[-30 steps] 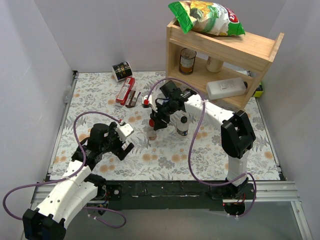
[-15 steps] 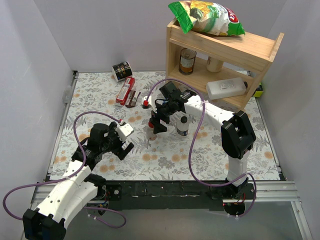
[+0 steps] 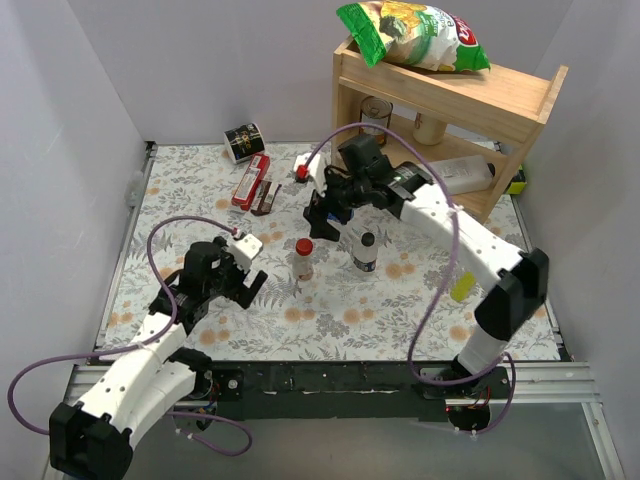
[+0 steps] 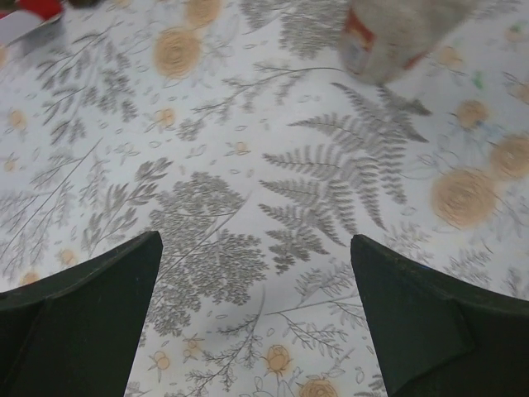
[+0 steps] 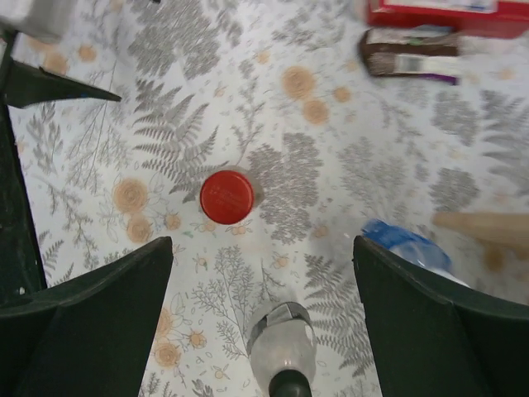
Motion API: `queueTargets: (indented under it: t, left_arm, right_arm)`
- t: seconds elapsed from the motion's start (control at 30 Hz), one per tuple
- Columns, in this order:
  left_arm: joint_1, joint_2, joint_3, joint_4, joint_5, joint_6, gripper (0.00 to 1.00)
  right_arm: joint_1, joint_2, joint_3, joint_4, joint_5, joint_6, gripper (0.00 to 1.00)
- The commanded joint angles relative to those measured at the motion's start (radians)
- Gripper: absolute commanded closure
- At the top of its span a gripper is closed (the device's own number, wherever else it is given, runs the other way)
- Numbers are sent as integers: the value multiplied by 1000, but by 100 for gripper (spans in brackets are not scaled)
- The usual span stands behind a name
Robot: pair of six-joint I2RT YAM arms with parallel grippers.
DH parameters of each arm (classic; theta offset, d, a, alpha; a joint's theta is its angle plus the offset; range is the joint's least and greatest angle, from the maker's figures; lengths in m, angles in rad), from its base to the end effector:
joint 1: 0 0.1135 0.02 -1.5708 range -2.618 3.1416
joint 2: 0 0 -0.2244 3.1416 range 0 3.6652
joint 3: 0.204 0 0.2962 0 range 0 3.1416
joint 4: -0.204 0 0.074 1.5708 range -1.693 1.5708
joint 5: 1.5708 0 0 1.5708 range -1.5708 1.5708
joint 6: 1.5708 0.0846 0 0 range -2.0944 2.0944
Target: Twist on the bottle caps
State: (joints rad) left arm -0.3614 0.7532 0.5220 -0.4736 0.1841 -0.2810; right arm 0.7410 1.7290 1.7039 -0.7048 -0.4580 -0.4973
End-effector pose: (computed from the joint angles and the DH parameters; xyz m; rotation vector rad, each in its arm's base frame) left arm 0.2491 -0.1107 0.1571 0.1921 2.3130 -0.5415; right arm 0.3130 0.3371 0.2879 -1.5178 1.7202 0.6519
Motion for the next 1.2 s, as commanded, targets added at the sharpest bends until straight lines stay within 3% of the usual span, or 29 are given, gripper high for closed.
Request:
queueTargets:
  t: [0.0, 0.23, 0.33, 0.43, 0.67, 0.83, 0.93, 1.17]
  left_arm:
    - [36, 52, 24, 116, -317, -159, 2]
    - [84, 211, 240, -74, -210, -264, 2]
    - [85, 238, 318, -68, -250, -294, 2]
    - [85, 307, 436, -71, -320, -354, 2]
    - [85, 357, 690, -63, -374, -445, 2]
    - [95, 298, 702, -97, -321, -495, 2]
    - [95, 235, 626, -125, -331, -491, 2]
    - [98, 170, 549, -189, -391, -510, 2]
  right_arm:
    - [1, -140, -6, 42, 283, 227, 4]
    - [0, -183, -15, 36, 436, 377, 3]
    - [-2, -232, -33, 41, 453, 379, 2]
    - [0, -255, 0, 2, 588, 370, 2]
    - [0, -348, 25, -42, 818, 160, 2]
    - [-8, -422, -33, -117, 852, 131, 2]
    - [-22, -497, -154, -114, 861, 128, 2]
    - [-84, -617, -312, -120, 776, 161, 2]
